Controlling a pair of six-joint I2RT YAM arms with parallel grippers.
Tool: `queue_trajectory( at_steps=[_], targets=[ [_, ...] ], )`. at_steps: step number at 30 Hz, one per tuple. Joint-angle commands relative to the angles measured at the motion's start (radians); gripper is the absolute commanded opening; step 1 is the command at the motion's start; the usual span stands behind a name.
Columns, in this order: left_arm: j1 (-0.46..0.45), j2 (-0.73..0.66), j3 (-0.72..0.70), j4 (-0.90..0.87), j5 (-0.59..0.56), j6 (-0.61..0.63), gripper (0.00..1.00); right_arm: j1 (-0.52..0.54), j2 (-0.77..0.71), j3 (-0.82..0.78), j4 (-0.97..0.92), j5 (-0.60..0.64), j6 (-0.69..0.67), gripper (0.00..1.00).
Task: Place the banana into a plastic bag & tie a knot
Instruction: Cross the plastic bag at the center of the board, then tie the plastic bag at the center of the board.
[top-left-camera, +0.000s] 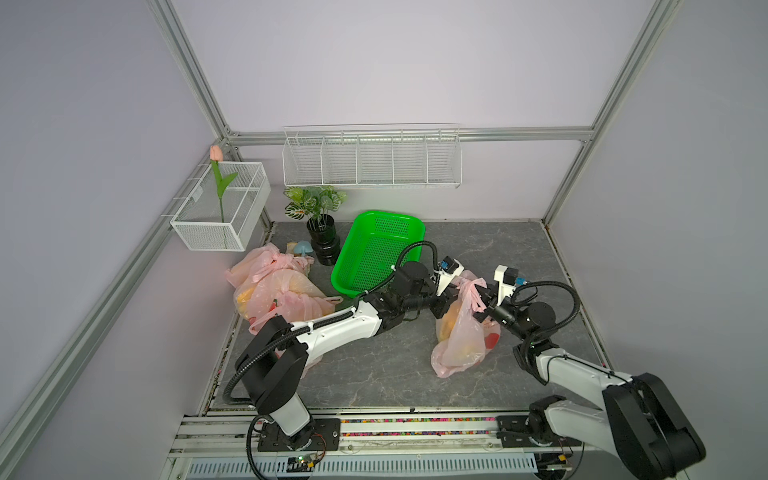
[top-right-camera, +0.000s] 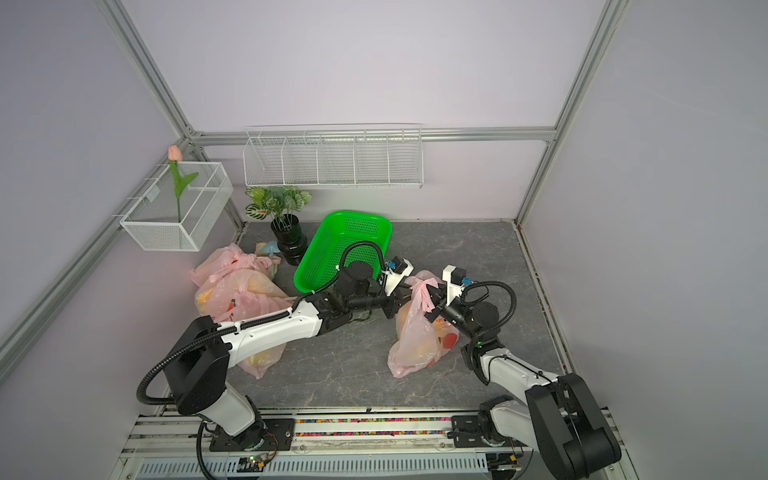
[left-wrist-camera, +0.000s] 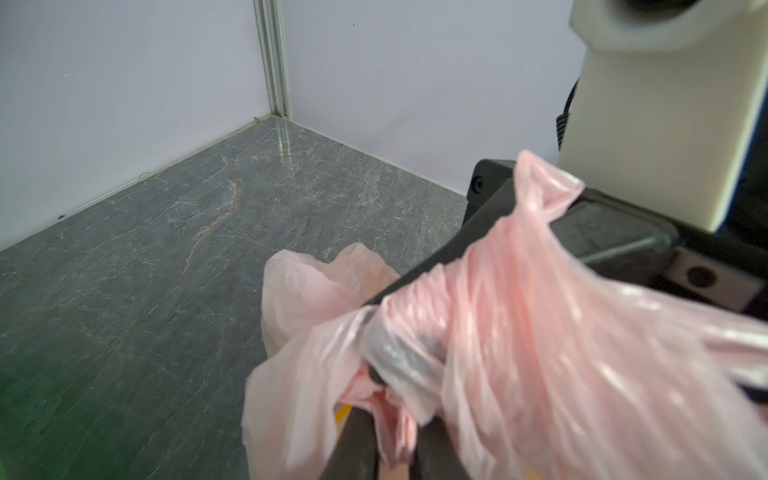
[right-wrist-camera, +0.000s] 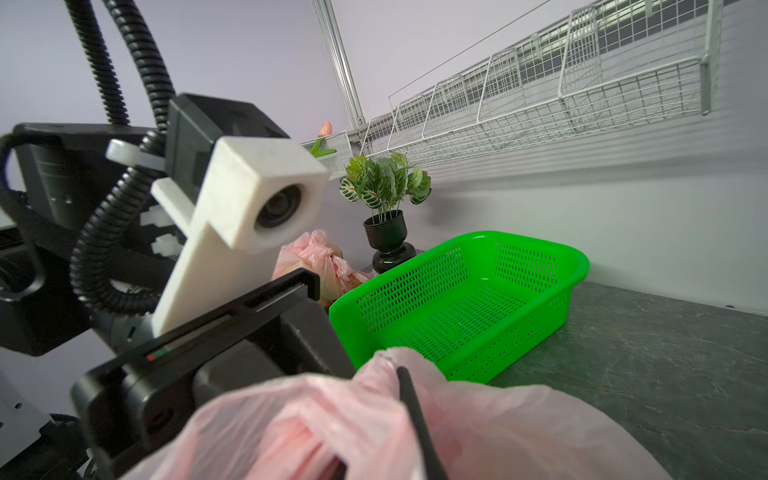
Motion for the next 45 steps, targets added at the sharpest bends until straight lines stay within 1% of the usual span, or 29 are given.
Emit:
queue_trajectory(
  at_steps=[1, 3, 4, 8, 10, 11, 13, 14, 17, 19, 21, 27, 29, 33, 37, 41, 45],
  targets=[
    [0.001, -0.038, 0.029, 0.025, -0.030, 0.022, 0.08, 0.020, -0.020, -0.008, -0.061, -0.045, -0.037, 0.07],
    [0.002, -0.043, 0.023, 0.026, -0.039, 0.022, 0.01, 0.022, -0.028, -0.008, -0.075, -0.037, -0.043, 0.07],
    [0.002, -0.045, 0.023, 0.026, -0.040, 0.024, 0.00, 0.021, -0.032, -0.008, -0.081, -0.032, -0.046, 0.07],
    [0.002, -0.048, 0.019, 0.015, -0.045, 0.030, 0.00, 0.022, -0.047, -0.008, -0.095, -0.013, -0.051, 0.06],
    [0.002, -0.054, 0.015, 0.007, -0.049, 0.036, 0.00, 0.020, -0.062, -0.009, -0.111, 0.004, -0.049, 0.09],
    [0.002, -0.057, 0.011, 0.005, -0.055, 0.037, 0.00, 0.018, -0.073, -0.008, -0.125, 0.017, -0.048, 0.13],
    [0.001, -0.066, 0.003, 0.007, -0.088, 0.029, 0.00, 0.017, -0.110, -0.009, -0.169, 0.055, -0.049, 0.27],
    [0.002, -0.068, 0.003, 0.001, -0.107, 0.025, 0.00, 0.017, -0.131, -0.009, -0.193, 0.074, -0.050, 0.32],
    [0.002, -0.071, 0.005, -0.015, -0.162, 0.020, 0.00, 0.017, -0.209, 0.003, -0.320, 0.131, -0.062, 0.50],
    [0.002, -0.072, 0.006, -0.019, -0.188, 0.019, 0.00, 0.022, -0.265, 0.015, -0.429, 0.169, -0.077, 0.67],
    [0.001, -0.071, 0.013, -0.029, -0.201, 0.021, 0.00, 0.023, -0.313, 0.033, -0.533, 0.178, -0.098, 0.72],
    [0.002, -0.072, 0.025, -0.049, -0.232, 0.027, 0.00, 0.040, -0.490, 0.073, -0.799, 0.216, -0.098, 0.74],
    [0.002, -0.075, 0.032, -0.059, -0.238, 0.026, 0.00, 0.060, -0.554, 0.088, -0.877, 0.225, -0.092, 0.74],
    [0.002, -0.074, 0.046, -0.073, -0.244, 0.023, 0.00, 0.122, -0.631, 0.116, -0.971, 0.226, -0.074, 0.76],
    [-0.002, -0.076, 0.047, -0.074, -0.249, 0.023, 0.00, 0.168, -0.659, 0.126, -0.975, 0.250, -0.022, 0.77],
    [-0.011, -0.077, 0.042, -0.074, -0.250, 0.032, 0.00, 0.185, -0.644, 0.138, -0.928, 0.277, 0.018, 0.75],
    [-0.031, -0.080, 0.031, -0.070, -0.248, 0.054, 0.00, 0.191, -0.607, 0.164, -0.890, 0.299, 0.051, 0.65]
  ],
)
